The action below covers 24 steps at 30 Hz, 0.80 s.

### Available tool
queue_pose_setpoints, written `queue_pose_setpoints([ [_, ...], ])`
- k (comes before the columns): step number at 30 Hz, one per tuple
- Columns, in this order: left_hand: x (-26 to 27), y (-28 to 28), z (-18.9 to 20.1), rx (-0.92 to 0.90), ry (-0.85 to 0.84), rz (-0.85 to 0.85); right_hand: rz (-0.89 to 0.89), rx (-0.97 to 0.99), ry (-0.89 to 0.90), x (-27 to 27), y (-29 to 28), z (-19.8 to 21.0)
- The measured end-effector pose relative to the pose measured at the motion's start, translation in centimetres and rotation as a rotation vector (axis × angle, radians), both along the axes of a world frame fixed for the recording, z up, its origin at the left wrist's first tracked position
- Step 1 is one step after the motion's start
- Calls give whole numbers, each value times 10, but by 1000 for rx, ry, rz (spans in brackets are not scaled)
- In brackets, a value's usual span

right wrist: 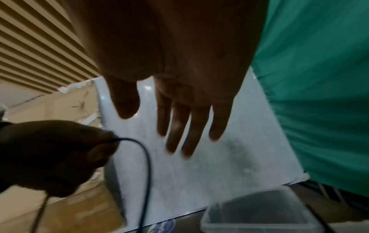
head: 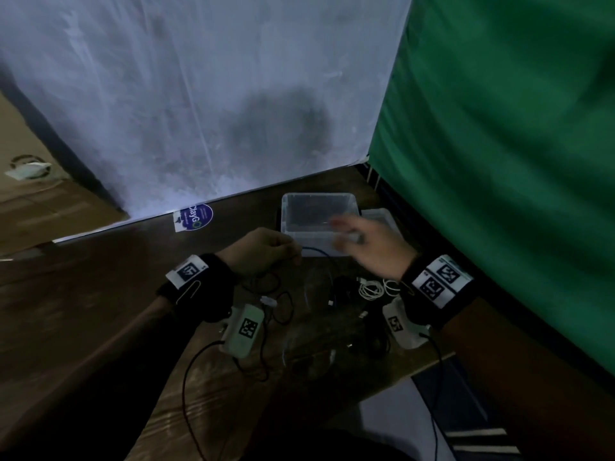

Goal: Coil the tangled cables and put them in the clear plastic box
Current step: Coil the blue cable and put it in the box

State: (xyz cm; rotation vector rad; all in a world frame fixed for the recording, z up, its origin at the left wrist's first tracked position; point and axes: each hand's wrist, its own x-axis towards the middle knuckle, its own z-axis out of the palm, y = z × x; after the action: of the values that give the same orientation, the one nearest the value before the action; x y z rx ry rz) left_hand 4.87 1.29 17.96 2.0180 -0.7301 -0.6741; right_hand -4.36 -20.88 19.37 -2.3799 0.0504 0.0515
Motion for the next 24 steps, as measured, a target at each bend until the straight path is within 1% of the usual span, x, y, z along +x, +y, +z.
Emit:
queue_pose_setpoints([
  [1, 0, -4, 1, 10, -7, -15, 81, 4, 56, 0, 10, 0],
  [3, 1, -6, 2, -9, 19, -14, 139, 58, 38, -1, 20, 2],
  [5, 3, -2, 1, -95, 108, 26, 69, 194, -24, 2, 18, 5],
  [7, 2, 3, -2, -225, 299, 117, -60, 302, -111, 6, 11, 8],
  [9, -1, 7, -3, -318, 479, 166, -156, 334, -212, 8, 6, 9],
  [13, -7, 7, 4, -415, 675, 125, -238, 311, -319, 17, 1, -1],
  [16, -11, 6, 18, -561, 839, -7, -313, 327, -314, 25, -2, -16],
  [18, -14, 5, 23, -632, 861, -76, -331, 286, -273, 26, 1, -26],
  [20, -16, 2, 28, -712, 806, -109, -318, 272, -224, 26, 7, -39],
  [22, -15, -4, 29, -762, 728, -77, -287, 254, -155, 25, 15, -51],
  [24, -8, -12, 23, -788, 693, -11, -218, 220, -68, 22, 24, -60],
])
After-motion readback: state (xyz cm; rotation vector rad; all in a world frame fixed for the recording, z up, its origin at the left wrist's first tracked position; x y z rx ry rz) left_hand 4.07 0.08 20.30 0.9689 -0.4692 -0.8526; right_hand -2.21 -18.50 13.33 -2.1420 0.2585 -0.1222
